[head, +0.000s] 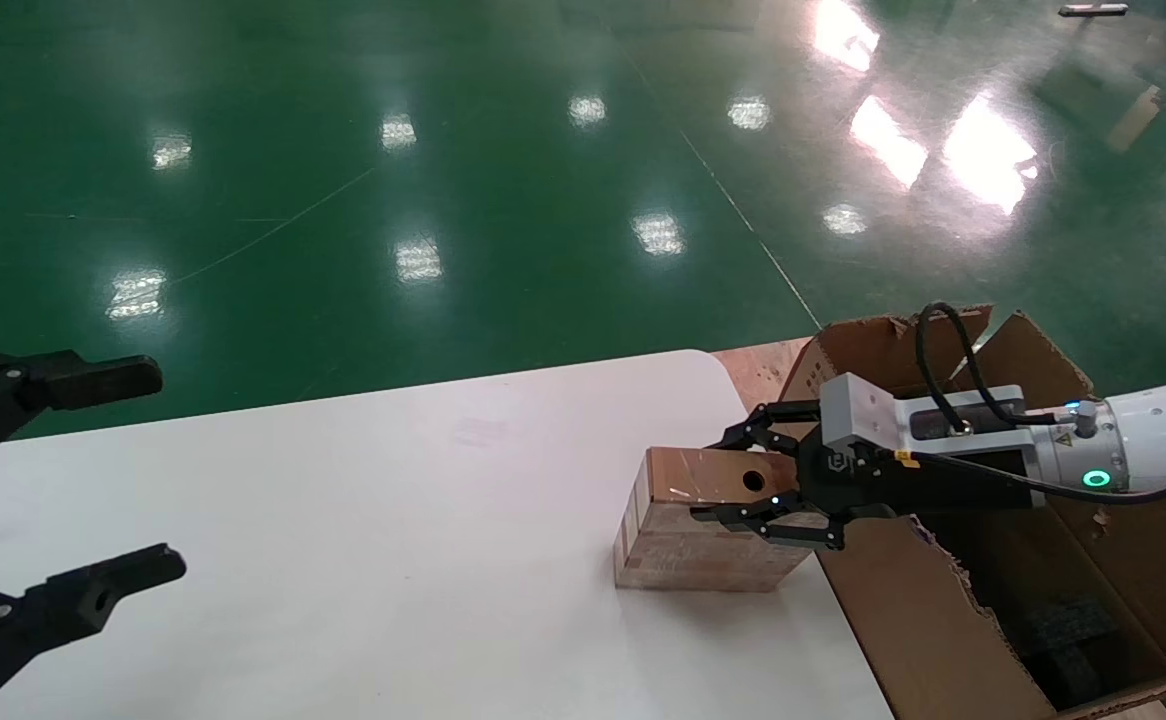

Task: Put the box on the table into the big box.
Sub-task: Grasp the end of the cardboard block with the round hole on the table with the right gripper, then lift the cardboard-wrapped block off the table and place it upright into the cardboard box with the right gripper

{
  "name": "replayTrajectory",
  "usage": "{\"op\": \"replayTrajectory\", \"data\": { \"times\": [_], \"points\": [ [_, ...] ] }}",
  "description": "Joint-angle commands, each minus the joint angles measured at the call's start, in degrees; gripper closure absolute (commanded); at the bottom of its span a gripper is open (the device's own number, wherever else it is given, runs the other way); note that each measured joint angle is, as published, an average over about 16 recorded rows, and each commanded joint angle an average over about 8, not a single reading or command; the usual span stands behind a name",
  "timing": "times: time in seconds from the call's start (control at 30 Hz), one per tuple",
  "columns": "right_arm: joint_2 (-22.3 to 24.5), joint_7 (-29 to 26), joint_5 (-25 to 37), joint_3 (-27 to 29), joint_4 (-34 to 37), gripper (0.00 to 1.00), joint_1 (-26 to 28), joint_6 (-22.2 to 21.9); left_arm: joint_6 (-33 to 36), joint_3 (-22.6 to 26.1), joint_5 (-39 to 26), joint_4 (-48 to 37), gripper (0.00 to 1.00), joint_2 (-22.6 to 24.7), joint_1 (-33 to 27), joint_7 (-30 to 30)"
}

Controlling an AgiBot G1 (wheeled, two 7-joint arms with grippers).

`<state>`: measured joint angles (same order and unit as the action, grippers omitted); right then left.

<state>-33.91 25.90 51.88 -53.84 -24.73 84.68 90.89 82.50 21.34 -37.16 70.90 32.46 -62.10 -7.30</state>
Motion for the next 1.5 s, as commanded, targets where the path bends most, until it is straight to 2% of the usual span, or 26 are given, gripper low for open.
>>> {"op": "replayTrajectory", "data": {
  "times": [0.03,0.4,0.6,0.87,1.03,1.23,1.5],
  "points": [
    [-0.1,0.2,0.1,0.0,-0.2,1.00,0.0,-0.1,0.0,0.0,0.0,0.0,0.00,0.0,0.0,0.0],
    [8.1,-17.4,-8.4,-0.8,-13.2,1.00,7.7,0.2,0.0,0.0,0.0,0.0,0.00,0.0,0.0,0.0],
    [13.7,-22.3,-8.6,-0.4,-13.7,1.00,14.3,-0.9,0.0,0.0,0.0,0.0,0.00,0.0,0.0,0.0],
    [20.4,-21.1,1.1,-0.4,-6.4,1.00,22.3,-4.1,0.0,0.0,0.0,0.0,0.00,0.0,0.0,0.0],
    [22.0,-19.3,6.5,-1.3,-0.2,1.00,24.2,-5.8,0.0,0.0,0.0,0.0,0.00,0.0,0.0,0.0],
    [21.1,-16.8,7.4,-2.4,7.1,1.00,21.5,-6.1,0.0,0.0,0.0,0.0,0.00,0.0,0.0,0.0],
    [18.4,-12.1,4.0,-1.9,16.2,1.00,15.1,-6.3,0.0,0.0,0.0,0.0,0.00,0.0,0.0,0.0]
  ]
}}
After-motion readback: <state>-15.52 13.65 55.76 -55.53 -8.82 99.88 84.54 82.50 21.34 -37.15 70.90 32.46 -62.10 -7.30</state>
